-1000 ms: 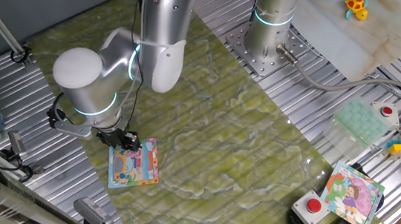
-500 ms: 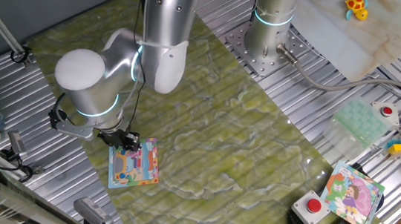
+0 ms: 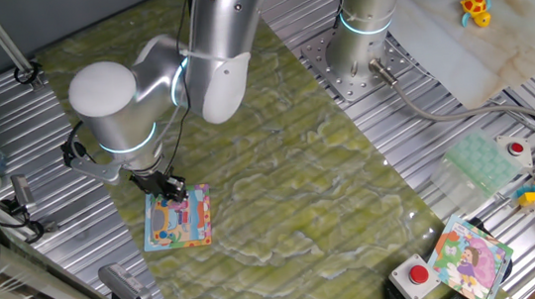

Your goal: Assemble one piece of a puzzle

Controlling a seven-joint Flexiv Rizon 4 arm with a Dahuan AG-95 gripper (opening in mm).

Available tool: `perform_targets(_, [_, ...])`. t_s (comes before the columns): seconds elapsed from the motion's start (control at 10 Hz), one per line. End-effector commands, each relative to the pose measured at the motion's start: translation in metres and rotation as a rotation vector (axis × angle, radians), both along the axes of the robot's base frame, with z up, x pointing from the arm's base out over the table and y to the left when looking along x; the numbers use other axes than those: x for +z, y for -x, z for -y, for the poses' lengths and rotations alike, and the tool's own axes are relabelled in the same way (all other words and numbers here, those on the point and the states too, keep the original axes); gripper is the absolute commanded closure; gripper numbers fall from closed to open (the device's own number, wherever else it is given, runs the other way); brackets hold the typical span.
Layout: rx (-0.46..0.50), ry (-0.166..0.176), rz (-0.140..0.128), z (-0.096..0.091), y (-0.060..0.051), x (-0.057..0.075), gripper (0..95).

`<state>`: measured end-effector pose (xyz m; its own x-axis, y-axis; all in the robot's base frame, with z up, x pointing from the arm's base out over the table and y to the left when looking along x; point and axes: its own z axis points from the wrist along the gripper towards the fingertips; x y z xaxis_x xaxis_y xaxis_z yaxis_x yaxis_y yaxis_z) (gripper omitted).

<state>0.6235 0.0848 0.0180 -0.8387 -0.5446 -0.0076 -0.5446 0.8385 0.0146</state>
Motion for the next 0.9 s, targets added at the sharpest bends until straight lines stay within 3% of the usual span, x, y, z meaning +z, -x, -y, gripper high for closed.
perform_targets(0.1, [-0.172, 0.007, 0.002, -0.0007, -0.001, 0.0044, 57.0])
perform_targets(0.2, [-0.243, 0.009, 0.001, -0.0014, -0.0012, 0.0061, 76.0])
perform_targets(0.5, [-0.453, 0.001, 0.008, -0.0019, -0.0013, 0.0078, 76.0])
perform_targets(0.9, [-0.599, -0.01, 0.009, -0.0031, -0.001, 0.0076, 76.0])
